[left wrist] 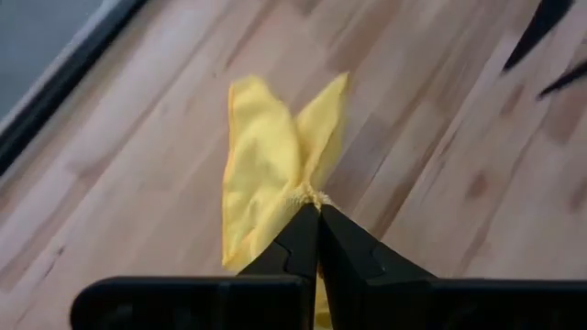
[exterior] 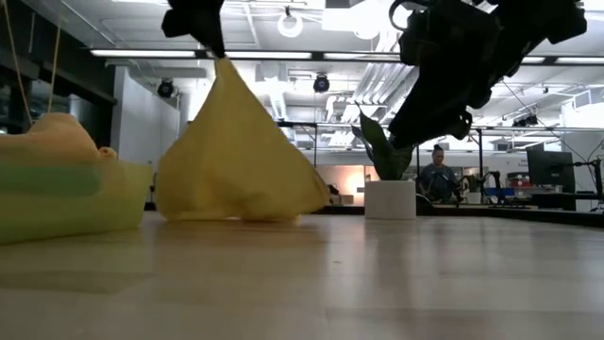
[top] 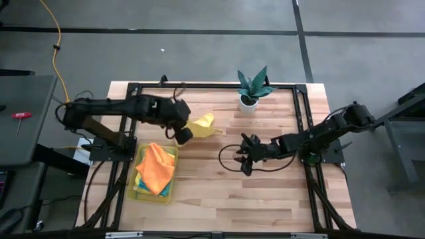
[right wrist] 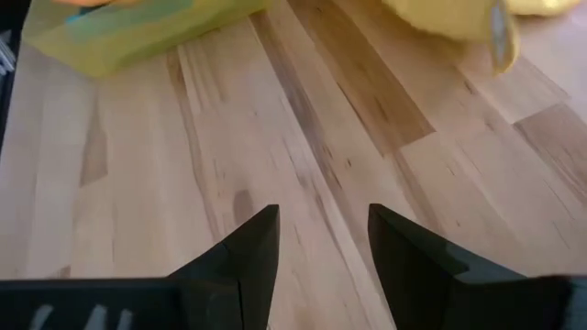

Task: Fold microfiber towels
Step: Fold the yellow microfiber cloth

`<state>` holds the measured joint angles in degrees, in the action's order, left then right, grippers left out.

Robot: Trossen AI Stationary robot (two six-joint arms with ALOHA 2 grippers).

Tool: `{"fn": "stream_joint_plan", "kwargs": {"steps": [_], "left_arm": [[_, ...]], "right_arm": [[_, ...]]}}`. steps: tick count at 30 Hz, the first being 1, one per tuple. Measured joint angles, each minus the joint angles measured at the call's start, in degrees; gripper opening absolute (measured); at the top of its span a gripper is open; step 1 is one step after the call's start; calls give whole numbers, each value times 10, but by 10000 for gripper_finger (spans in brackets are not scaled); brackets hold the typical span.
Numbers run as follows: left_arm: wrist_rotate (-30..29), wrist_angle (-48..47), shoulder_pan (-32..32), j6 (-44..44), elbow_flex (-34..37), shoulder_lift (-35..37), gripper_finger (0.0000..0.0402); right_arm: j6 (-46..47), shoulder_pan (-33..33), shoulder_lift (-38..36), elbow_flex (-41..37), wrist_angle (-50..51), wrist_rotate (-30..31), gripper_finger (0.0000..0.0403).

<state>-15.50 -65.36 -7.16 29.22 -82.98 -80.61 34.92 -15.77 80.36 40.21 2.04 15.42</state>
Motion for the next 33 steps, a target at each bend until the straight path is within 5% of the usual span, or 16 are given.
{"fn": "stream_joint_plan", "kwargs": {"steps": [12, 22, 33], "left_arm": [[52, 60, -13, -35, -136, -4, 0], [4, -21, -6, -30, -113, -4, 0], [5, 19, 14, 15, -21, -5, 0]], "right_arm": [[-4, 0, -1, 2, -15, 0, 161], [-8, 16, -1, 2, -37, 38, 161], [7, 98, 19, 3, -51, 6, 164]]}}
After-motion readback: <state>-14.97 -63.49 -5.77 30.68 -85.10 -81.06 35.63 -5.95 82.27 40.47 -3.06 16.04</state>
